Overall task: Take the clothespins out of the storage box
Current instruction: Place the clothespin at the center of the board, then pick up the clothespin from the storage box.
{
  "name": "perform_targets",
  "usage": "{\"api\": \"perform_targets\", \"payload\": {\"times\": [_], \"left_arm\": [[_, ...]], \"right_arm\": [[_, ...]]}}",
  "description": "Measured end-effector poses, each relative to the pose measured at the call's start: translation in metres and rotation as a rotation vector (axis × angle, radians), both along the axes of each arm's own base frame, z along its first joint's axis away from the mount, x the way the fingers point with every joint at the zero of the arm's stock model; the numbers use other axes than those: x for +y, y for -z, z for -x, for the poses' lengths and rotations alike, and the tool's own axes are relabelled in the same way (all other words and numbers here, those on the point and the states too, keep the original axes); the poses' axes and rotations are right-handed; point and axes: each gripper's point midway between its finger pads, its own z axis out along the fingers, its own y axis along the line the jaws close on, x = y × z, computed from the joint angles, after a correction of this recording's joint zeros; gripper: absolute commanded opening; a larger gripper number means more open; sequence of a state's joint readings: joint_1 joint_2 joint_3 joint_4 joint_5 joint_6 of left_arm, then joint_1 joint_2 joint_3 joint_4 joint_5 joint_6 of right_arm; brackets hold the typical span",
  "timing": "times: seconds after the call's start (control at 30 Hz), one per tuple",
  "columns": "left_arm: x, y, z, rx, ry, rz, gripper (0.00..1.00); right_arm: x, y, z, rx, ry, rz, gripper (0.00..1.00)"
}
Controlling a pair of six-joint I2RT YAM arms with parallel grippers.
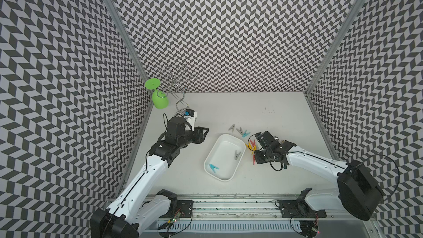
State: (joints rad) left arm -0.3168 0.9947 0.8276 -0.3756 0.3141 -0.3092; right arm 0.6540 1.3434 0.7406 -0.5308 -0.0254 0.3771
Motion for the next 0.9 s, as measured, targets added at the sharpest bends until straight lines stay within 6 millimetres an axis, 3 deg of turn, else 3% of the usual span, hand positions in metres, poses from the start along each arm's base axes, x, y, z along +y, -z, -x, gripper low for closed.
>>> {"api": "perform_targets", "payload": {"times": [0.23,0.37,0.6,0.8,0.9], "left_arm": [[0.029,-0.003,-0.015,-0.001,-0.038,0.115,0.51],[0.04,-0.002,-0.02,0.004,-0.054,0.144,0.53],[0.029,-0.001,-0.022,-0.004,0.001,0.15,0.57],[-0.016,0.005,-0.007,-0.025,0.139,0.091,0.61],[-0.022,0.005,-0.006,-0.045,0.145,0.063,0.62]], "right_arm": [[0.046,-0.074,-0.03,-0.145,-0.151,-0.155,0.33],[0.069,-0.103,-0.04,-0.216,-0.246,-0.229,0.33],[0.095,-0.085,-0.031,-0.157,-0.396,-0.281,0.32],[0.116,-0.071,-0.025,-0.136,-0.495,-0.322,0.3],[0.126,-0.067,-0.021,-0.137,-0.543,-0.315,0.31]]}}
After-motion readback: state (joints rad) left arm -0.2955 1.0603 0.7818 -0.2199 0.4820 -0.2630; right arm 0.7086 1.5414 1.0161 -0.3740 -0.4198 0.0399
